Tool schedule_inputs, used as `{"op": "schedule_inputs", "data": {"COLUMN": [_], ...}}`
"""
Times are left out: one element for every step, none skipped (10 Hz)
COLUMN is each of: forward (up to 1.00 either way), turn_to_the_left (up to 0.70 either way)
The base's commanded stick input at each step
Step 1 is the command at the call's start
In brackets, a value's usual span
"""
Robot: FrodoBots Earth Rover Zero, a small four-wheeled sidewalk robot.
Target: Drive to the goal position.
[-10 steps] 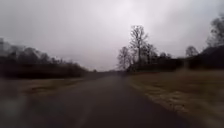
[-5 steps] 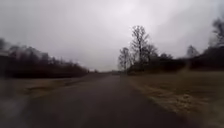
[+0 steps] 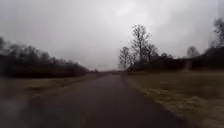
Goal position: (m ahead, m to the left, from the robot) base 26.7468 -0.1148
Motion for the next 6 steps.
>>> {"op": "schedule_inputs", "data": {"forward": [0.7, 0.7, 0.7, 0.7, 0.7, 0.7], "turn_to_the_left": [0.16, 0.03, 0.0, 0.0, 0.0, 0.0]}}
